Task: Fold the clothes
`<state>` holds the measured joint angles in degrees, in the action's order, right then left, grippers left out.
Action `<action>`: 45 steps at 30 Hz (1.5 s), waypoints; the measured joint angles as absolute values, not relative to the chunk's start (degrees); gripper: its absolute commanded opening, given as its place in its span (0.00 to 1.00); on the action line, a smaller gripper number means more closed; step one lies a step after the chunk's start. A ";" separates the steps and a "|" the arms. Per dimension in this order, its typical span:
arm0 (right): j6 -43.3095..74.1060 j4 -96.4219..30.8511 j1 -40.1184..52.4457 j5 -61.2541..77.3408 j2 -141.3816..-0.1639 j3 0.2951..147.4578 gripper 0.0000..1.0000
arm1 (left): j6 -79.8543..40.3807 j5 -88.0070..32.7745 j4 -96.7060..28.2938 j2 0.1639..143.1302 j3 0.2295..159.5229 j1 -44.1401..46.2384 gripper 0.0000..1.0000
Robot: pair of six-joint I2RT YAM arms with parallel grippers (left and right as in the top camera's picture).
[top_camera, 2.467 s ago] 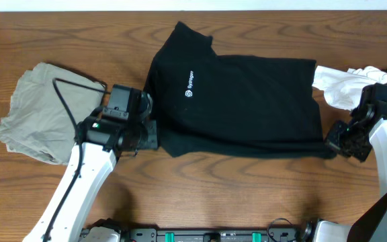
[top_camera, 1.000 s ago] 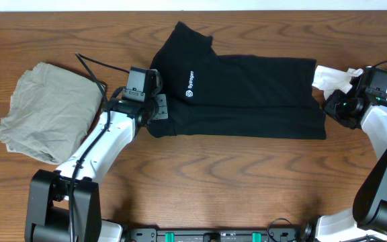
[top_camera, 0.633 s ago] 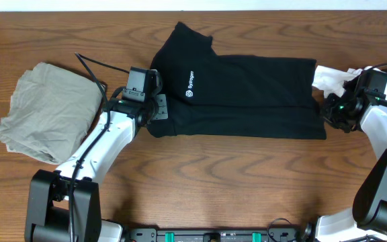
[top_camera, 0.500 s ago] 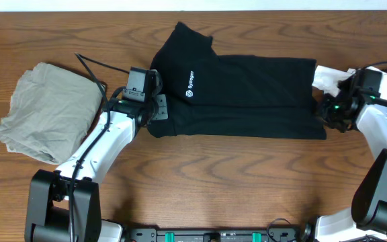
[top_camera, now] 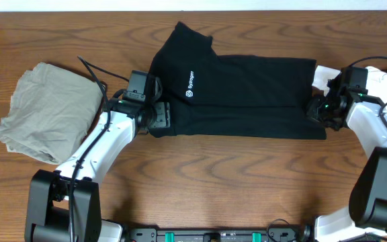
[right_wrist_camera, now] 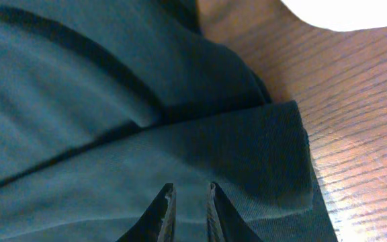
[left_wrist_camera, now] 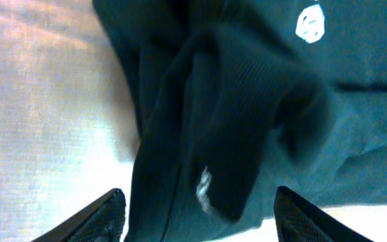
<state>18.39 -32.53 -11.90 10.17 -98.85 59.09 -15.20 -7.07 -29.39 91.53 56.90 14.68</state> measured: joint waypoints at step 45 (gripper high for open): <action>18.17 -30.87 -11.92 11.77 -108.27 62.06 0.07 | -15.22 -8.56 -26.28 87.99 56.90 14.68 0.41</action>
<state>18.17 -30.87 -11.92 11.77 -108.27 62.06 -15.22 -8.56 -26.28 87.99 56.90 14.68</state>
